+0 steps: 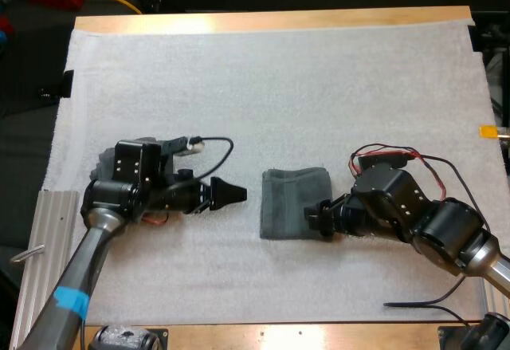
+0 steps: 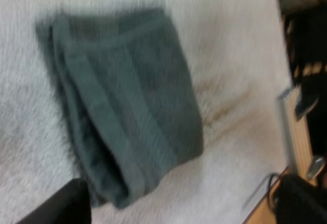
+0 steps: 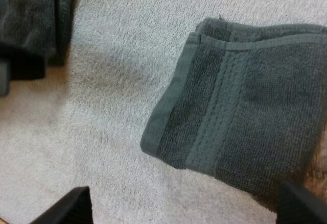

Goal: Pick towel from pile, fold and stack

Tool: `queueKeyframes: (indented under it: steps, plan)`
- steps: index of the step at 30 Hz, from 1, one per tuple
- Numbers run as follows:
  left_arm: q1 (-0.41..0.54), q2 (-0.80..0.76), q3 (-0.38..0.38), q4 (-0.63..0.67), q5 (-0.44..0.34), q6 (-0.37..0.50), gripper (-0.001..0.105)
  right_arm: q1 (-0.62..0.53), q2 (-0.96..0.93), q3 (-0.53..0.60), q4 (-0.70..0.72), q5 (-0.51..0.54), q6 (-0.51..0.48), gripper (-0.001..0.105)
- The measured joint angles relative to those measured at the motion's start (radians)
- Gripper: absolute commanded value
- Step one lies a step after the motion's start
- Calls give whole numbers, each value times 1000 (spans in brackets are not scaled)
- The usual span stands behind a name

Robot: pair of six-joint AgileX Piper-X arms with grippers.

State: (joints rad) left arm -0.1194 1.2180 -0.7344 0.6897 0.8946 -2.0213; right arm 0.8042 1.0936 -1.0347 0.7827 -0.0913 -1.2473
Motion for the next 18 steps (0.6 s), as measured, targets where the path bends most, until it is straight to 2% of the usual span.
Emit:
queueKeyframes:
  steps: [4,18]
  plan:
    - [0,68,0,-56,8,-38,71,0,0,0,0,0,0,70]
    - [-1,321,0,-129,9,-45,71,0,0,0,0,0,0,70]
